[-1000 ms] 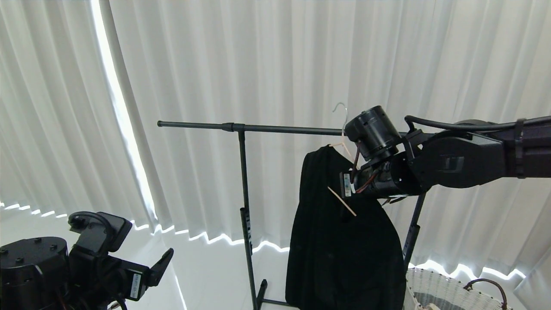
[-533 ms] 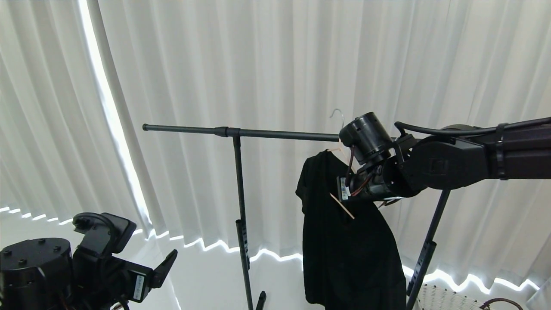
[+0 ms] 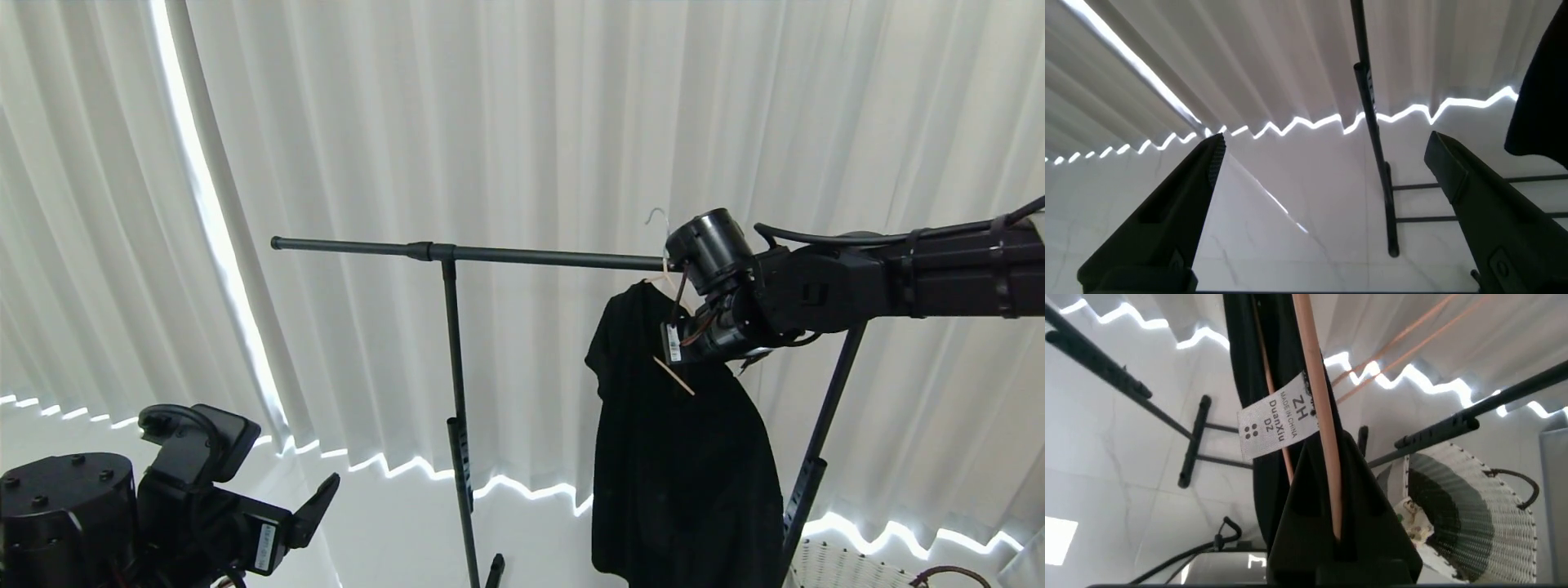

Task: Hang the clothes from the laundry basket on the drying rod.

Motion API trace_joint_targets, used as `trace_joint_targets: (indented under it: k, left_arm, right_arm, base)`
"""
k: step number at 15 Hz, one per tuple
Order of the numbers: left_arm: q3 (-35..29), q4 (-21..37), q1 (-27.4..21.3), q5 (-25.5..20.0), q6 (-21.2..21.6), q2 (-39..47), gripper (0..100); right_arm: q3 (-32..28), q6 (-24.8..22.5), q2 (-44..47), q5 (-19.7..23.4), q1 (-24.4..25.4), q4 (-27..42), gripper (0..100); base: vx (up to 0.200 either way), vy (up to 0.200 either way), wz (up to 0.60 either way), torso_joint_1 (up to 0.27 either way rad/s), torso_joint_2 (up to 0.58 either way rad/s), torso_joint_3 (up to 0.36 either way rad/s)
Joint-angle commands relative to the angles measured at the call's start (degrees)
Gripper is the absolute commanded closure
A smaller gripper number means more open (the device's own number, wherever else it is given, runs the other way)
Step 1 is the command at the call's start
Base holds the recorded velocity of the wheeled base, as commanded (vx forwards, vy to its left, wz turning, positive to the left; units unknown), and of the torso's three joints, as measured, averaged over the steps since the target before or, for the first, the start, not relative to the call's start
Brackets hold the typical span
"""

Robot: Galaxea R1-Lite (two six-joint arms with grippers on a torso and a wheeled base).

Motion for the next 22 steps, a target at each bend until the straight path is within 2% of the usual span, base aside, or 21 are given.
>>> trace_joint_targets:
  k: [1,4,12,18,22]
  left_arm:
    - [0.2,0.0,-0.1,-0.2,-0.1,-1.0,0]
    - [0.4,0.0,-0.9,-0.2,-0.2,-0.8,0]
    - [0.4,0.0,-2.5,-0.2,-0.2,-0.8,0]
    - [0.7,0.1,-2.5,-0.1,-0.1,-0.8,0]
    - [0.9,0.1,-2.5,-0.1,-0.1,-0.8,0]
  right_arm:
    - [-2.6,-0.3,3.3,0.0,-0.9,0.1,100]
    - [-2.7,-0.3,3.7,0.0,-0.1,0.1,100]
    - [-2.9,-0.4,4.9,0.1,-0.1,0.1,100]
    - [-6.5,-0.3,10.1,0.2,-1.5,0.2,100]
    - [-6.6,-0.3,10.8,0.2,-2.5,0.3,100]
  base:
    - [0.000,0.000,0.00,0.000,0.00,0.000]
    - [0.200,0.000,0.00,0.002,0.00,0.004]
    - [0.000,0.000,0.00,0.000,0.00,0.000]
    - [0.000,0.000,0.00,0.000,0.00,0.000]
    - [0.000,0.000,0.00,0.000,0.00,0.000]
